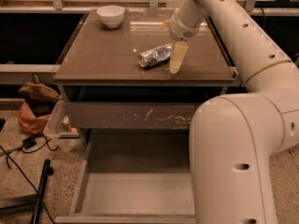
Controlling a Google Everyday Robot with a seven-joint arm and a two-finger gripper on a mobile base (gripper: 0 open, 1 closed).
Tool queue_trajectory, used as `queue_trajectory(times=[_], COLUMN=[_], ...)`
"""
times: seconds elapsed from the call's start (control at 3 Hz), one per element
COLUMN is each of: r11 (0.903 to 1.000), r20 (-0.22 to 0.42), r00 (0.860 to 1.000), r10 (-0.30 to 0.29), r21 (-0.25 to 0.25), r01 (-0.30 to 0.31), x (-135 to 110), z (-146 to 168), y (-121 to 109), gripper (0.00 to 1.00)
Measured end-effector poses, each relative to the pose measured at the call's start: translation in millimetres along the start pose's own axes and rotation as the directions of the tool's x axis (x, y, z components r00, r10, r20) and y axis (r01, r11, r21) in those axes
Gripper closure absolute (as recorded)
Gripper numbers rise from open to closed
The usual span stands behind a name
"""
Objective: Place redbull can into middle drawer
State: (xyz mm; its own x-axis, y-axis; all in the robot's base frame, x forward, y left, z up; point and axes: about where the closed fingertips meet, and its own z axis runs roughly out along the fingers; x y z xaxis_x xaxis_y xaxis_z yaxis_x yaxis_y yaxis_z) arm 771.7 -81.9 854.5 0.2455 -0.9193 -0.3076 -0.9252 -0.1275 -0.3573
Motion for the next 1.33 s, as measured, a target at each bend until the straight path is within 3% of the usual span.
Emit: queue_trajectory(times=[0.33, 0.67, 1.33], r11=[0.9998, 0.997, 0.993], r20=[0.01, -0.008, -0.043], r00=[1.0, 1.0, 0.999], r10=[0.0, -0.016, -0.025], r21=[-0.018, -0.076, -0.117], r01=[0.0, 0.016, 0.02], x=[2.3, 0.4, -7.7], z=[14.1, 32.1, 34.0], y=[-5.3, -2.2, -2.0], gripper=[0.0, 0.0, 0.0])
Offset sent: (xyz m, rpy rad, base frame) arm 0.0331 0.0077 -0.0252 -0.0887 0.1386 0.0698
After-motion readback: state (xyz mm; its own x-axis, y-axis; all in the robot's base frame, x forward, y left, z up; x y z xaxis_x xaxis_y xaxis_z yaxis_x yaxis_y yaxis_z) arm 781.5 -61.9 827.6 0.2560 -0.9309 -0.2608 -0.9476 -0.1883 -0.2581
